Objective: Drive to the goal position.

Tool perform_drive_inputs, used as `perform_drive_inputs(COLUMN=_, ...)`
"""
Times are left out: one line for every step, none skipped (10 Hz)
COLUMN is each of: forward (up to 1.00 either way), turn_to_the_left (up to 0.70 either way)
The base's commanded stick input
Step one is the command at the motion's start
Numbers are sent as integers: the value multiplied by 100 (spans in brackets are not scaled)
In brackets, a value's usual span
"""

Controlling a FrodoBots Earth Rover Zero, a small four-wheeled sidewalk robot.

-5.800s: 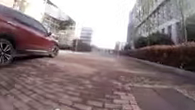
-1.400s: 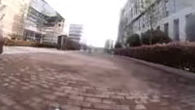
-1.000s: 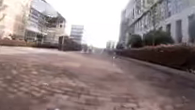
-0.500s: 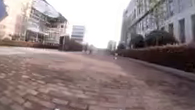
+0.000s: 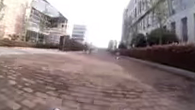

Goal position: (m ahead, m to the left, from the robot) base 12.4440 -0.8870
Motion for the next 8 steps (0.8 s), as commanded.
perform_drive_inputs(forward=70, turn_to_the_left=-14)
perform_drive_inputs(forward=70, turn_to_the_left=-14)
perform_drive_inputs(forward=70, turn_to_the_left=-14)
perform_drive_inputs(forward=70, turn_to_the_left=-14)
perform_drive_inputs(forward=70, turn_to_the_left=-14)
perform_drive_inputs(forward=70, turn_to_the_left=-14)
perform_drive_inputs(forward=70, turn_to_the_left=-14)
perform_drive_inputs(forward=70, turn_to_the_left=-14)
